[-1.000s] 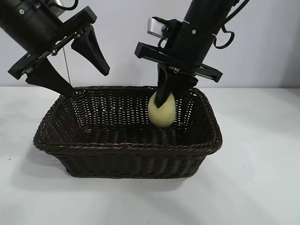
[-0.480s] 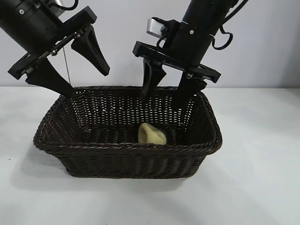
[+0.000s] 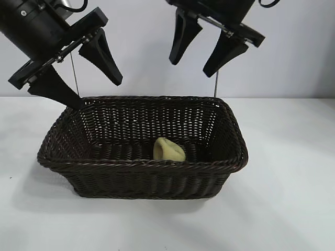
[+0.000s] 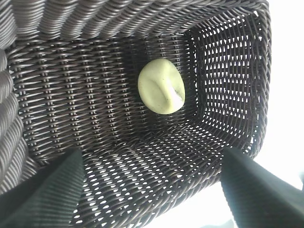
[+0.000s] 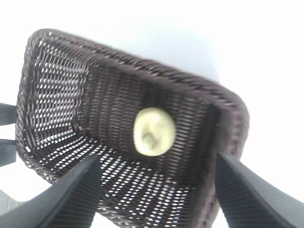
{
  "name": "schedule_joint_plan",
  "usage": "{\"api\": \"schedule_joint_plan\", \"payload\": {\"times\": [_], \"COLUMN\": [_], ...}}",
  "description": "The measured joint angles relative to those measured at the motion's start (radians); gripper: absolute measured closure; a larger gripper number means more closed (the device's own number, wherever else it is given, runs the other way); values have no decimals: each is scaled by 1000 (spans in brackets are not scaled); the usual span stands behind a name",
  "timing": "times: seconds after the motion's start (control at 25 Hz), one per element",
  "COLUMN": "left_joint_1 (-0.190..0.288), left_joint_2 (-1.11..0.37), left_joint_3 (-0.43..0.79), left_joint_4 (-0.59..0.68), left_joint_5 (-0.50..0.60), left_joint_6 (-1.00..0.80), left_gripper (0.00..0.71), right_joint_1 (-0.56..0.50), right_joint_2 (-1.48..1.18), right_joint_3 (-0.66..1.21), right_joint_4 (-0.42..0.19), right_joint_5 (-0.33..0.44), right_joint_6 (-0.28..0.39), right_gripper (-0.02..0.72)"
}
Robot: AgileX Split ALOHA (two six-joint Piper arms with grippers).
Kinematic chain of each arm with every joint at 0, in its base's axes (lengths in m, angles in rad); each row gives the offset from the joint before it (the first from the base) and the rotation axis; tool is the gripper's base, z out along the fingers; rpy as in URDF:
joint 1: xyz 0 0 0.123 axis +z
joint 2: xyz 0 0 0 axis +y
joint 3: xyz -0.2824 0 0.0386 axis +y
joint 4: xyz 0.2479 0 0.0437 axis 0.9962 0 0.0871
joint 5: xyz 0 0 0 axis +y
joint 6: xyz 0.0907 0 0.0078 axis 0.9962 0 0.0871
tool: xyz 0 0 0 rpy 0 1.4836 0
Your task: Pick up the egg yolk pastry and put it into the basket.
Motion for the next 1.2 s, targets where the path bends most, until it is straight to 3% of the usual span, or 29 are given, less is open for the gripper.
{"api": "schedule_joint_plan", "payload": {"times": [0.32,0.72,1.2], "left_joint_1": [0,0,0], "left_joint_2": [0,0,0], "left_joint_3": [0,0,0], "left_joint_4": [0,0,0], "left_joint_5": [0,0,0], "left_joint_6": [0,0,0], "left_gripper": [136,136,136], "right_joint_1": [-79,-80,-80], "right_joint_2": [-66,-92,-92], "right_joint_3": [25,178,196], "right_joint_4": [-9,-28,-33], "right_joint_5": [9,9,8], "right_joint_6": [-45,-78,-79], "right_gripper": [209,209,209]}}
